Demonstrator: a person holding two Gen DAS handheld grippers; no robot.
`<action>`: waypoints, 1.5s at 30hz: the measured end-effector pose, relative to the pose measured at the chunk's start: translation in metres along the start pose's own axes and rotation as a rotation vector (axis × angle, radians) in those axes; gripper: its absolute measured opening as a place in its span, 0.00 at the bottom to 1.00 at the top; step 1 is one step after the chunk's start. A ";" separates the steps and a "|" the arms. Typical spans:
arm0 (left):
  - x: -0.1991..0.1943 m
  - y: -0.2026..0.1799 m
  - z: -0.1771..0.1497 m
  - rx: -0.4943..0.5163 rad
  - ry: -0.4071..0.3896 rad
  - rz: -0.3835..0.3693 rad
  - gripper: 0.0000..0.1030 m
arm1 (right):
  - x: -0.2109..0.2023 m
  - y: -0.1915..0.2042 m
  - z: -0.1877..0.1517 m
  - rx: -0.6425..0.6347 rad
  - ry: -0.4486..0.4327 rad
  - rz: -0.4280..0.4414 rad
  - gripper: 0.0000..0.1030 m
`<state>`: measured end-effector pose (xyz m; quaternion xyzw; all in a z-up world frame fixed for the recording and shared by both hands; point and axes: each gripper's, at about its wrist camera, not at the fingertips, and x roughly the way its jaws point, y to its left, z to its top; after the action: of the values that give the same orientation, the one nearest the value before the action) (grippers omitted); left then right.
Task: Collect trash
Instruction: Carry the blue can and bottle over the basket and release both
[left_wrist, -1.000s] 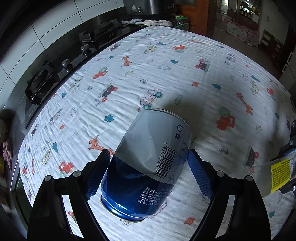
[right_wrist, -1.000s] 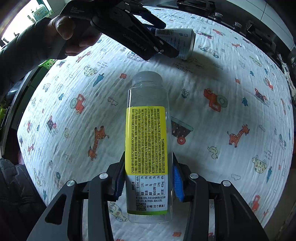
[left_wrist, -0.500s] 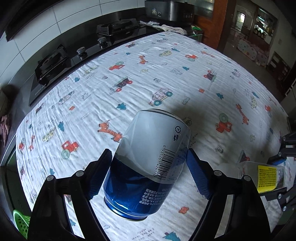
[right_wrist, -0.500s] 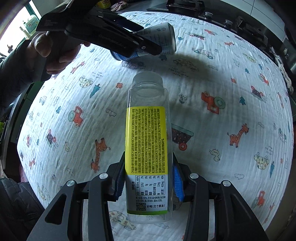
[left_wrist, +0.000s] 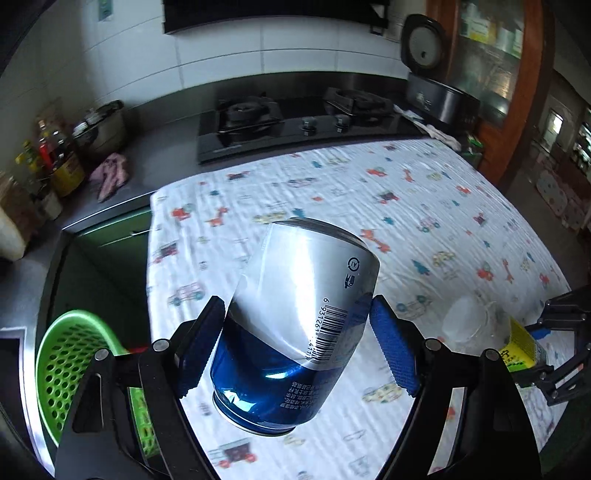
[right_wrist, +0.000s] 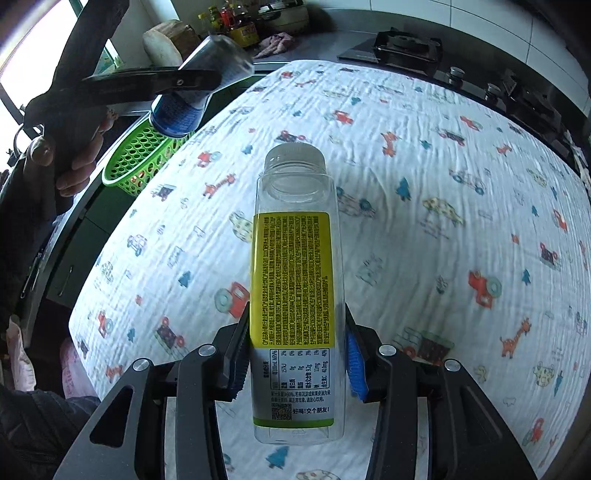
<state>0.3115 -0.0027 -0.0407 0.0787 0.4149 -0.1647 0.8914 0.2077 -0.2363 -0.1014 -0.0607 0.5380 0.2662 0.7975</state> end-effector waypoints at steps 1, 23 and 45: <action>-0.009 0.016 -0.005 -0.019 -0.009 0.027 0.76 | 0.002 0.008 0.008 -0.011 -0.006 0.014 0.41; -0.020 0.293 -0.128 -0.486 0.133 0.190 0.49 | 0.087 0.210 0.184 -0.154 -0.067 0.185 0.41; -0.086 0.313 -0.174 -0.558 0.054 0.240 0.85 | 0.191 0.287 0.272 -0.013 -0.030 0.188 0.50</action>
<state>0.2478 0.3568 -0.0860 -0.1164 0.4556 0.0642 0.8802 0.3455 0.1807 -0.1044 -0.0110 0.5275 0.3444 0.7765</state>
